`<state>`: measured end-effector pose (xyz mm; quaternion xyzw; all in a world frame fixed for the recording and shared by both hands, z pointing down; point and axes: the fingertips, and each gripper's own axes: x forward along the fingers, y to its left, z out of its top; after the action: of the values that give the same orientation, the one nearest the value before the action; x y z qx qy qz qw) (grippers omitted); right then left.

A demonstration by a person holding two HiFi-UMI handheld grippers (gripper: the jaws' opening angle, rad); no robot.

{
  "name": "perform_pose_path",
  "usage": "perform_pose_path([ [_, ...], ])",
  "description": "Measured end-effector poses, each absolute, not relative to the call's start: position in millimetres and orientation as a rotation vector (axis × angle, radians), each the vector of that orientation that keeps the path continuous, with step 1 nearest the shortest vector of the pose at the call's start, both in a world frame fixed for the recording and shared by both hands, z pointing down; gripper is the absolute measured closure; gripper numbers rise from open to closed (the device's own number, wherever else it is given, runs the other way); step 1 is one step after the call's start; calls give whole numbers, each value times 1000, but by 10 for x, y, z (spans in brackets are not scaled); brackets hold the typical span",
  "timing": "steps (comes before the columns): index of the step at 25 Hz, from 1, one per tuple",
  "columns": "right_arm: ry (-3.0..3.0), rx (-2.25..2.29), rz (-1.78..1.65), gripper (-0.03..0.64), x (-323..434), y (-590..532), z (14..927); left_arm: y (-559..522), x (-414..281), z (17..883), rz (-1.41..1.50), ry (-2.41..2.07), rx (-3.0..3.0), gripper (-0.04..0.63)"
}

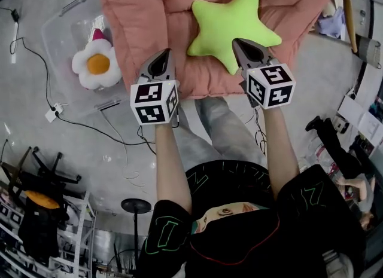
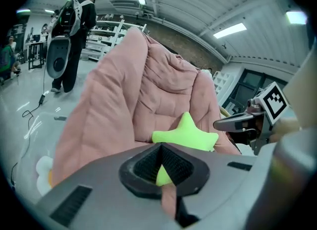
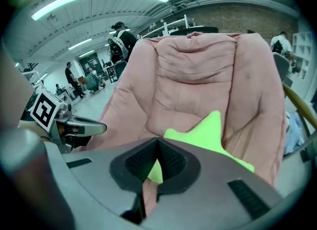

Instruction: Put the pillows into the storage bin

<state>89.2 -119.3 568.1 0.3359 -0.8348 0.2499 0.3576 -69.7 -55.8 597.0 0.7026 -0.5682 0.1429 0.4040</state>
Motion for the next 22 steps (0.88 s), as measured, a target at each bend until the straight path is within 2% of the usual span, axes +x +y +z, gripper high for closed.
perform_pose_path([
  [7, -2093, 949, 565, 614, 1780, -1409, 5861, -653, 286, 6300, 378, -1312, 1791, 598],
  [14, -2019, 829, 412, 604, 2203, -1489, 6124, -549, 969, 6734, 320, -1243, 1735, 598],
  [15, -2008, 792, 375, 582, 2219, -1494, 6168, -527, 1021, 6795, 318, -1239, 1723, 596],
  [18, -1978, 655, 270, 481, 2231, -1484, 6294, -443, 1142, 6967, 292, -1235, 1666, 527],
  [22, -1885, 430, 117, 346, 2274, -1456, 6477, -320, 1413, 7212, 231, -1157, 1580, 361],
])
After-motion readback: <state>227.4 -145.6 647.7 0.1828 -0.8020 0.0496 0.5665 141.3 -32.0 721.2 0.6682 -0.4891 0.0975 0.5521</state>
